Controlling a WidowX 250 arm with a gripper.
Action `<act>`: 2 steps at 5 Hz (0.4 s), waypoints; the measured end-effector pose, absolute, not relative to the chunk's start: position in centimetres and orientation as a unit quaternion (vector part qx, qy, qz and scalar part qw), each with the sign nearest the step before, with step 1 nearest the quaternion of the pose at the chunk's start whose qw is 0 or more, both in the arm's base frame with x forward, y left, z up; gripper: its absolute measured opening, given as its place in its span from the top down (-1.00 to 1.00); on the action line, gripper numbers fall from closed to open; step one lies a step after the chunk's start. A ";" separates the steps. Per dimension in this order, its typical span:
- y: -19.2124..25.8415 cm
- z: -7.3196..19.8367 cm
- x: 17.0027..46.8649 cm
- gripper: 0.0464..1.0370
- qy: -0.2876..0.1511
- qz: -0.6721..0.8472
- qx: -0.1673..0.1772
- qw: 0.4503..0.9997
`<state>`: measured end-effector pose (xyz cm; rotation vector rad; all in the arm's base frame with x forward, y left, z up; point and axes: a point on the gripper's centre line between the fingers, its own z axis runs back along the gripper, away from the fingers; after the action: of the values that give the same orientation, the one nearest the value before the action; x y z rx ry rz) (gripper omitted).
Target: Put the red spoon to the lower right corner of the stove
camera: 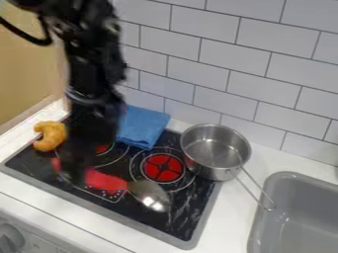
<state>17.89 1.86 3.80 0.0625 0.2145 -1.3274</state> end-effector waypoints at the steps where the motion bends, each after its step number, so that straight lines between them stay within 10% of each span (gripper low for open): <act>1: -0.8 3.0 17.1 0.32 0.102 -0.646 0.043 0.756; 2: -2.6 1.7 16.9 0.32 0.111 -0.659 0.040 0.743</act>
<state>16.88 -2.64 1.69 0.0886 0.2425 -1.4436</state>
